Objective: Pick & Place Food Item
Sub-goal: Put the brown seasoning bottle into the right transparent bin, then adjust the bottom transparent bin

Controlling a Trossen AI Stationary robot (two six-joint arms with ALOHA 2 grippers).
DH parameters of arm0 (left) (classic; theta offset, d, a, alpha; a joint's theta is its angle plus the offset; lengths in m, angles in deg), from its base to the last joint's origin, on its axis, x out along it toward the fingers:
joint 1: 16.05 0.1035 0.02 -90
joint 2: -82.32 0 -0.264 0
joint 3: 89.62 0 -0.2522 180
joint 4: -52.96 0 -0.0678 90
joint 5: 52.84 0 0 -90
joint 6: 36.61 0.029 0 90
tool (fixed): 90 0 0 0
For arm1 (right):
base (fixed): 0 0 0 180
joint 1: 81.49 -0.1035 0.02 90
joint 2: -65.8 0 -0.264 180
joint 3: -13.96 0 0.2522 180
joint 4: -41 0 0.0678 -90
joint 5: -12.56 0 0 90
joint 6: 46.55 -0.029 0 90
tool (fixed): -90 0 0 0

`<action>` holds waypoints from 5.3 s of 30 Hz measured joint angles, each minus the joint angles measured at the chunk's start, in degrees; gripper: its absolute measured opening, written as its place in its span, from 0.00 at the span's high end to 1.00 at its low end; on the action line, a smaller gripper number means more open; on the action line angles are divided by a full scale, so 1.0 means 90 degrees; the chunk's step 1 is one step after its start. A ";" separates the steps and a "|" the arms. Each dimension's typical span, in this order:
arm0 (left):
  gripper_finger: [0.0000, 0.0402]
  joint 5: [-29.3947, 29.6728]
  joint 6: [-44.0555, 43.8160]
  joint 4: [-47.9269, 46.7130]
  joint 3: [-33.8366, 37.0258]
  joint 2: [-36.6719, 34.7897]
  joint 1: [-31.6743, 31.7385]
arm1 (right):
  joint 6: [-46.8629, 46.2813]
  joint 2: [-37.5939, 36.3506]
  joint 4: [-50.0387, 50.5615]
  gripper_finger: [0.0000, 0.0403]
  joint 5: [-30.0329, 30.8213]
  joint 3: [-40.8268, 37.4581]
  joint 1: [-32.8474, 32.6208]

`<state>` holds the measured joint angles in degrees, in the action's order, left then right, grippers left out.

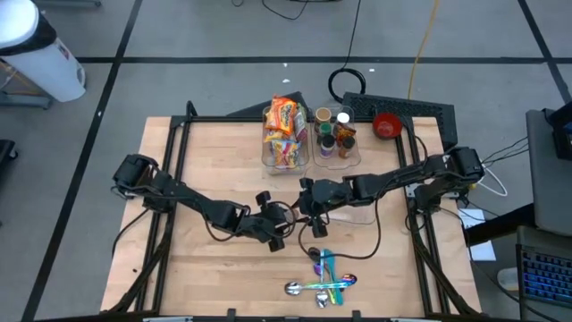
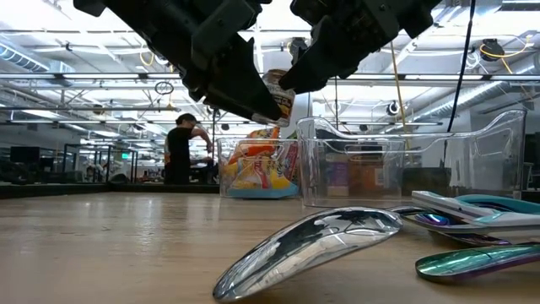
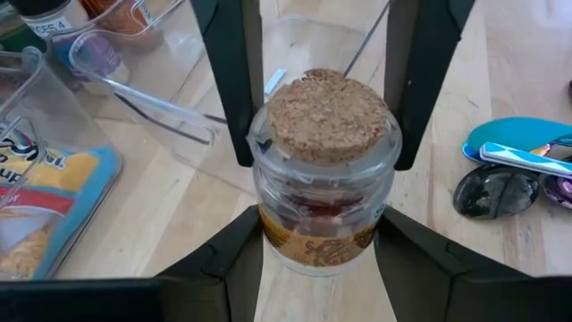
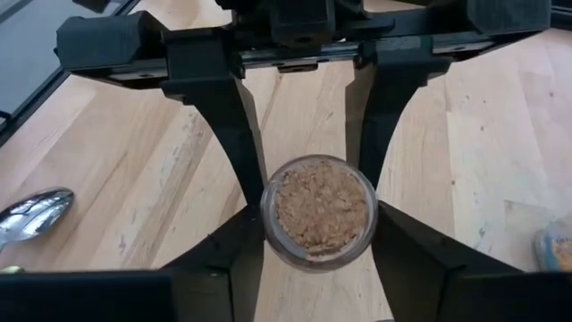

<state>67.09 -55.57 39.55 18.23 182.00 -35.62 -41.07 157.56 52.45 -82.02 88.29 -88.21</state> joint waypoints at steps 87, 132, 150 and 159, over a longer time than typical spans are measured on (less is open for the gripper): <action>0.07 -0.0164 -0.0083 -0.0356 0.0002 -0.0053 0.0250 | 0.0799 -0.1299 0.1115 0.37 -0.0304 -0.1931 0.4354; 0.08 -0.0164 0.0257 0.0464 0.0005 -0.0051 0.0564 | -0.5576 -0.5142 0.7607 0.99 0.0880 -0.2402 0.0355; 0.08 -0.0169 0.0223 0.0470 0.0005 -0.0051 0.0595 | -0.4429 -0.4682 0.3806 1.00 0.1712 -0.3065 0.0478; 0.05 -0.0169 0.0224 0.0470 0.0005 -0.0051 0.0595 | -0.3770 -0.4397 0.3128 1.00 0.2370 -0.3065 0.0769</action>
<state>65.57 -53.55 43.78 18.27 181.54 -30.26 -75.00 117.99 80.60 -60.69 60.71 -81.29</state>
